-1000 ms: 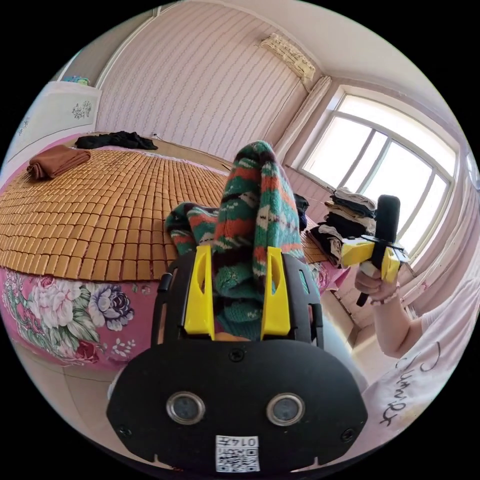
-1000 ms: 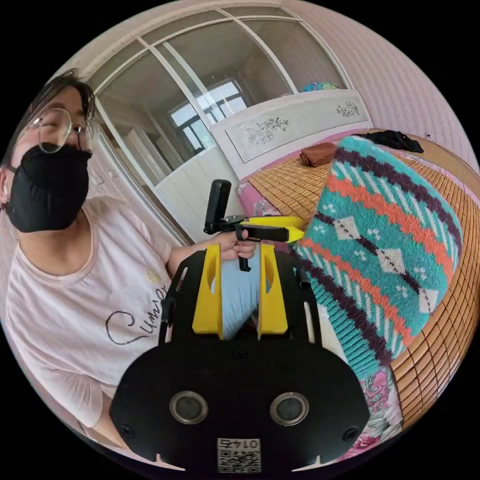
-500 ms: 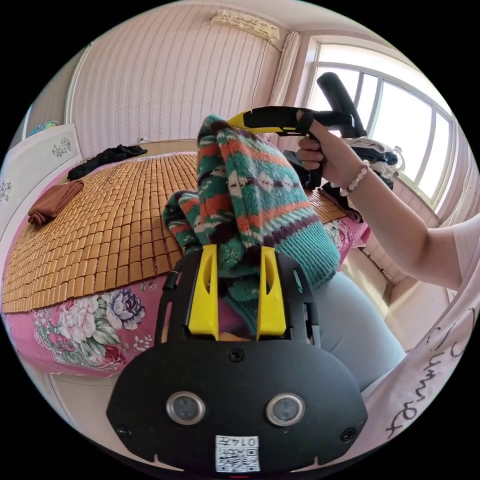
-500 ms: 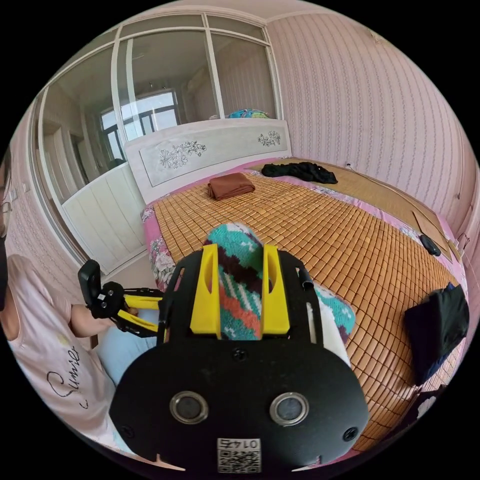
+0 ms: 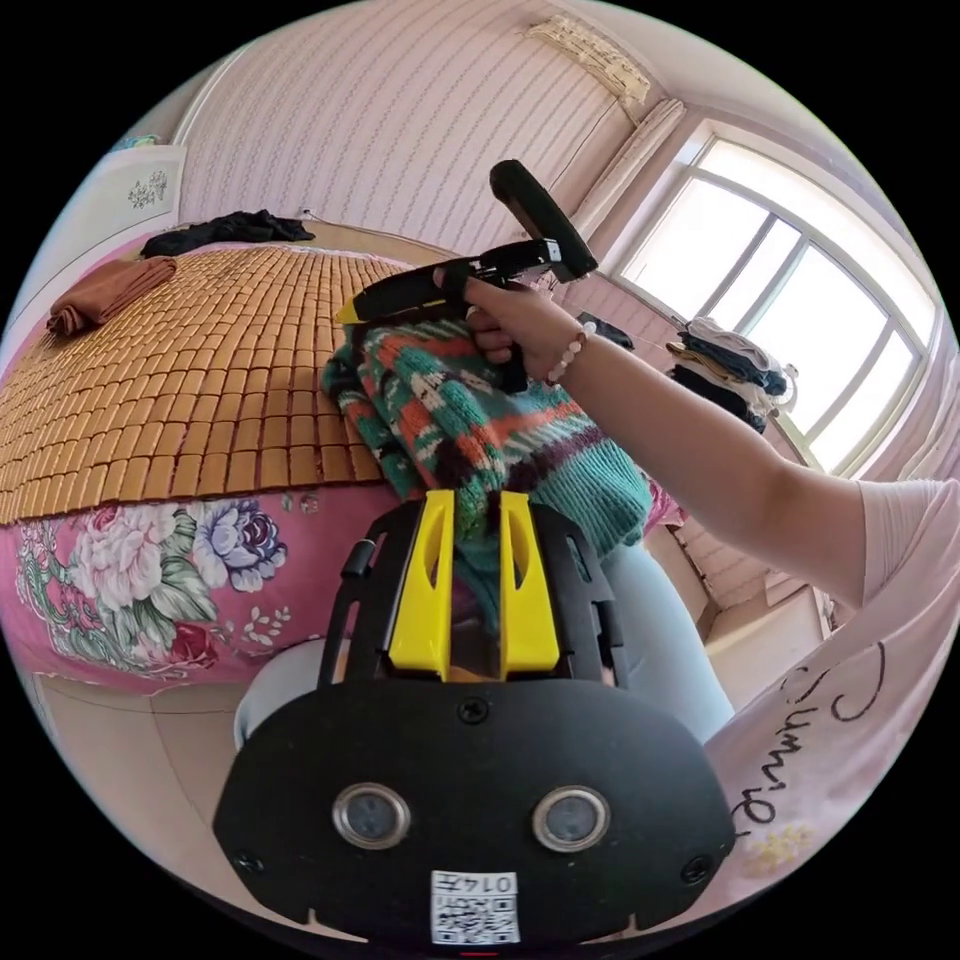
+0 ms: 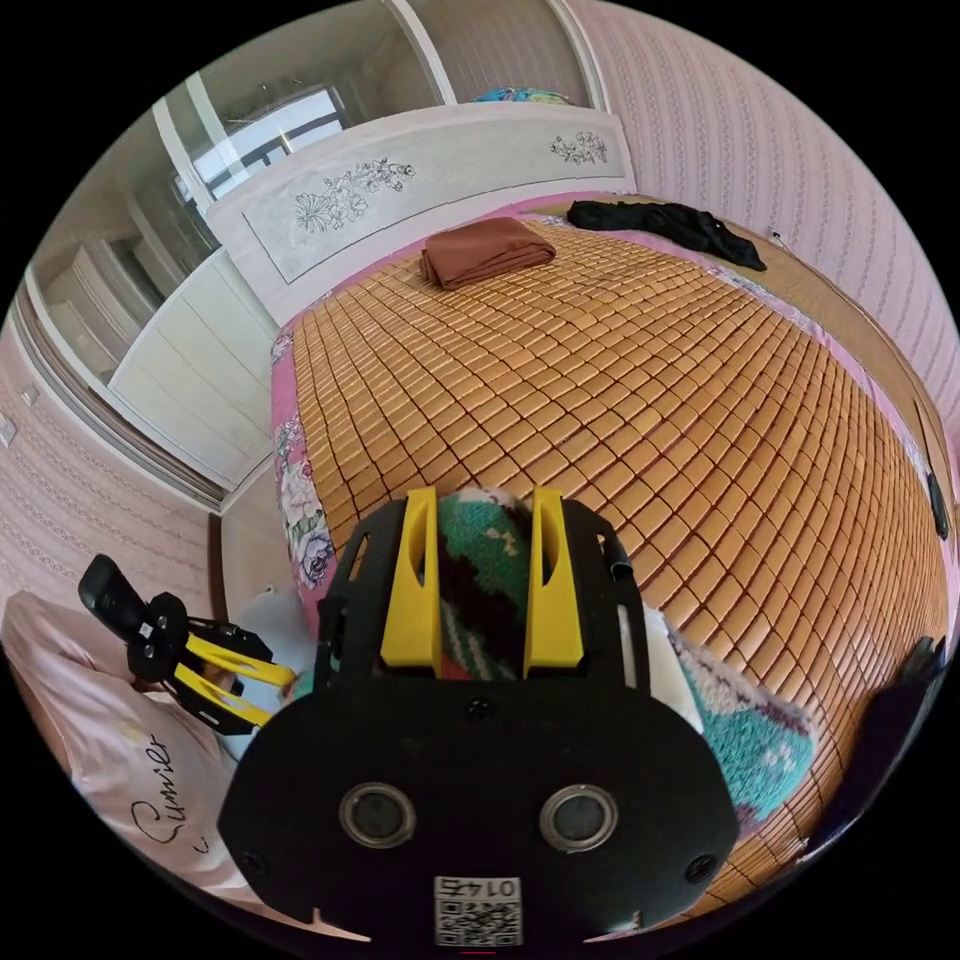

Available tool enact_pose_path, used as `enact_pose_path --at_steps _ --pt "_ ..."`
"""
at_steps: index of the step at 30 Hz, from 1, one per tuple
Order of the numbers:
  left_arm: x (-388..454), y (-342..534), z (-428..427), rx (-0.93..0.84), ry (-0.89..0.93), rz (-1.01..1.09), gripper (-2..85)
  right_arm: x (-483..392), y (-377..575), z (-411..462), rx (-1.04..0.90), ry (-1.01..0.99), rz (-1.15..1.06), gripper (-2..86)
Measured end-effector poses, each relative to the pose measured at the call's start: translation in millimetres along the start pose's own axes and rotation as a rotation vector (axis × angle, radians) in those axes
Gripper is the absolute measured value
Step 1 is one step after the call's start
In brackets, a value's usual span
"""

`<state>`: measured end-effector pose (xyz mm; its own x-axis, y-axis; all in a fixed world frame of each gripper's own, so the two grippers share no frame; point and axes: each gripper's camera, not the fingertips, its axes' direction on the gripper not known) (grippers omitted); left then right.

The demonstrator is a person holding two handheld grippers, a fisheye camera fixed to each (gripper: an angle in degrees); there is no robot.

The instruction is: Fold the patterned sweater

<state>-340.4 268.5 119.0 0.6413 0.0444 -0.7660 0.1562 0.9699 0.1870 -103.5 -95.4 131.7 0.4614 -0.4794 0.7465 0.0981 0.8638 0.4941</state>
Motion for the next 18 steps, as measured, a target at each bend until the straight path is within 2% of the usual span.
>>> enact_pose_path --at_steps 4,9,11,15,18 --pt "2.8 3.2 -16.5 0.024 0.030 -0.005 8.3 7.5 -1.4 -20.2 0.042 -0.076 0.038 13.2" --pt "24.1 0.3 -55.7 0.151 -0.140 0.090 6.5 -1.9 45.3 -116.1 0.285 -0.141 -0.001 12.0" --pt "32.9 -4.4 -54.5 0.167 -0.141 0.119 6.3 2.7 84.7 -155.8 0.359 -0.048 0.033 11.0" --pt "72.5 -20.3 -30.8 0.197 -0.106 0.249 5.9 23.4 129.5 -181.6 0.359 0.165 0.139 9.5" --pt "97.5 -40.3 -1.8 0.193 -0.274 0.345 2.8 40.8 132.3 -167.5 0.228 0.257 0.188 8.6"
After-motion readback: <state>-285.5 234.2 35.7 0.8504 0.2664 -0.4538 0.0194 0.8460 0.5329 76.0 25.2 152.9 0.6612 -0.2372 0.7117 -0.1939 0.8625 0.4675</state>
